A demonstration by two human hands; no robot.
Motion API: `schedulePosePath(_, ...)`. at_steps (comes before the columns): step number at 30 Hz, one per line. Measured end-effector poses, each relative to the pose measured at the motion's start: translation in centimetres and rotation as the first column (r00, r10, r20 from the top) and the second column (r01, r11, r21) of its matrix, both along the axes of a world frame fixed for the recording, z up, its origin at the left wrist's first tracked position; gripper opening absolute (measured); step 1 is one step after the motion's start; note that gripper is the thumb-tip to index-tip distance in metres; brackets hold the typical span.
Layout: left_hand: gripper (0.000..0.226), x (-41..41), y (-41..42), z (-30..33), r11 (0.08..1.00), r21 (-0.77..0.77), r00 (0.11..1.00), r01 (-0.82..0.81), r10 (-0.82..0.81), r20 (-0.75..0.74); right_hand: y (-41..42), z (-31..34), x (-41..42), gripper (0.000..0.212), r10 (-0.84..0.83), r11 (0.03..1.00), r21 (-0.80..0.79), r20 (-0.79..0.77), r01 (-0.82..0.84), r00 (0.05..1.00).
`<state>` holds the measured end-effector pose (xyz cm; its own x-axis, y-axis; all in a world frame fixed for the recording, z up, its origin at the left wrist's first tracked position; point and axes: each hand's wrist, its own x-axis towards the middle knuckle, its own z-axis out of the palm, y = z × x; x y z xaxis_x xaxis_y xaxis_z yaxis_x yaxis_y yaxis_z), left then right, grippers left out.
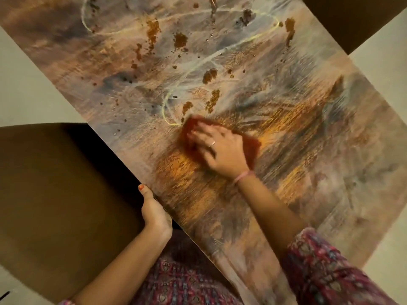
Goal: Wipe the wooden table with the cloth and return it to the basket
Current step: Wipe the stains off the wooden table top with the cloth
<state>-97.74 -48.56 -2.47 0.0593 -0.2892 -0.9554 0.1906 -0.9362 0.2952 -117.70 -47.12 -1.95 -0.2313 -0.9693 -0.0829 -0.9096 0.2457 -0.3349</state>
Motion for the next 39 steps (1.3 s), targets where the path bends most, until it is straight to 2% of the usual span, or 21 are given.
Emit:
schedulePosePath(1, 0.088, 0.1, 0.0, -0.1, 1.0, 0.012, 1.0, 0.003, -0.003, 0.017, -0.2, 0.1, -3.2, 0.044, -0.215, 0.977, 0.015, -0.015, 0.215, 0.977)
schedulePosePath(3, 0.089, 0.0, 0.1, -0.2, 1.0, 0.002, 1.0, 0.002, -0.002, 0.001, -0.1, 0.3, -7.9, 0.043, -0.596, 0.802, 0.018, -0.012, 0.597, 0.803)
schedulePosePath(5, 0.087, 0.1, 0.3, -0.3, 1.0, -0.023, 1.0, -0.006, 0.006, 0.007, -0.8, 0.4, -8.0, 0.043, -0.786, 0.618, 0.033, -0.007, 0.785, 0.619)
schedulePosePath(6, 0.085, 0.1, 0.3, -0.2, 0.999, -0.034, 1.0, -0.002, 0.003, 0.011, -1.5, 0.4, -6.3, 0.043, -0.785, 0.619, 0.019, -0.029, 0.785, 0.619)
schedulePosePath(8, 0.083, 0.4, -0.1, 0.0, 0.999, -0.036, 0.999, -0.032, 0.031, -0.036, -2.5, 0.2, -0.3, 0.042, -0.6, 0.8, -0.025, 0.007, 0.6, 0.8)
schedulePosePath(10, 0.069, -0.3, 0.3, 0.0, 0.998, -0.029, 0.998, -0.052, 0.051, -0.042, -1.5, 0.2, 7.5, 0.042, -0.224, 0.973, -0.03, 0.076, 0.227, 0.972)
schedulePosePath(11, 0.056, -0.3, 0.7, -0.1, 0.995, -0.059, 0.997, -0.077, 0.075, -0.035, -0.1, 0.4, 11.0, 0.043, -0.065, 0.998, -0.022, 0.075, 0.066, 0.995)
schedulePosePath(12, 0.048, -0.4, 0.6, 0.9, 0.976, -0.074, 0.979, -0.205, 0.204, -0.014, 1.3, 0.7, 13.4, 0.043, 0.035, 0.999, -0.006, 0.086, -0.035, 0.996)
schedulePosePath(13, 0.047, -0.6, 0.6, 0.6, 0.97, -0.095, 0.974, -0.225, 0.227, 0.017, 2.2, 0.8, 14.3, 0.043, 0.091, 0.996, 0.004, 0.098, -0.092, 0.991)
schedulePosePath(14, 0.048, -0.3, 0.7, 0.8, 0.985, -0.063, 0.987, -0.161, 0.162, -0.004, 2.1, 0.8, 14.0, 0.043, 0.134, 0.991, -0.004, 0.098, -0.134, 0.986)
schedulePosePath(15, 0.05, 0.4, 0.4, 0.9, 0.997, -0.011, 0.989, -0.076, 0.074, -0.127, 1.2, 0.7, 12.9, 0.044, 0.168, 0.986, -0.016, 0.078, -0.167, 0.983)
schedulePosePath(16, 0.052, 0.9, 0.2, 0.8, 0.996, 0.032, 0.971, -0.083, 0.088, -0.224, -0.3, 0.6, 11.2, 0.045, 0.176, 0.984, -0.015, 0.053, -0.176, 0.983)
schedulePosePath(17, 0.053, 1.6, 0.1, 0.1, 0.996, 0.042, 0.964, -0.084, 0.092, -0.248, -2.2, 0.3, 9.3, 0.046, 0.128, 0.992, -0.014, 0.035, -0.128, 0.991)
schedulePosePath(19, 0.052, 2.0, -0.1, -0.6, 0.993, 0.071, 0.972, -0.093, 0.106, -0.211, -6.4, 0.2, 4.9, 0.046, -0.121, 0.993, 0.001, 0.048, 0.121, 0.991)
schedulePosePath(21, 0.05, 2.3, 0.0, -0.5, 0.992, 0.098, 0.967, -0.078, 0.099, -0.235, -9.4, 0.1, 1.7, 0.044, -0.395, 0.919, 0.014, 0.006, 0.395, 0.919)
schedulePosePath(23, 0.059, 2.2, 0.0, -0.2, 0.99, 0.123, 0.951, -0.065, 0.099, -0.294, -10.2, 0.3, 1.8, 0.044, -0.5, 0.866, 0.009, 0.034, 0.5, 0.866)
schedulePosePath(25, 0.059, 2.4, -0.2, 0.0, 0.99, 0.123, 0.93, -0.07, 0.11, -0.35, -7.9, 0.5, 4.8, 0.045, -0.397, 0.917, -0.01, 0.072, 0.399, 0.915)
schedulePosePath(27, 0.053, 2.4, -0.5, 0.2, 0.992, 0.109, 0.92, -0.068, 0.105, -0.378, -2.6, 0.7, 8.9, 0.046, -0.128, 0.992, -0.008, 0.084, 0.129, 0.988)
schedulePosePath(29, 0.045, 2.7, -0.6, 0.0, 0.981, 0.134, 0.897, -0.138, 0.181, -0.404, 3.3, 1.0, 12.2, 0.046, 0.084, 0.996, 0.025, 0.061, -0.085, 0.995)
schedulePosePath(32, 0.039, 2.8, -0.6, 0.1, 0.967, 0.165, 0.884, -0.194, 0.245, -0.398, 5.1, 1.3, 13.2, 0.047, 0.104, 0.993, 0.041, 0.064, -0.107, 0.993)
schedulePosePath(39, 0.044, 2.7, -0.5, 0.0, 0.985, 0.113, 0.901, -0.13, 0.165, -0.402, -11.6, 1.0, 11.9, 0.045, 0.0, 0.999, 0.041, 0.194, -0.008, 0.981)
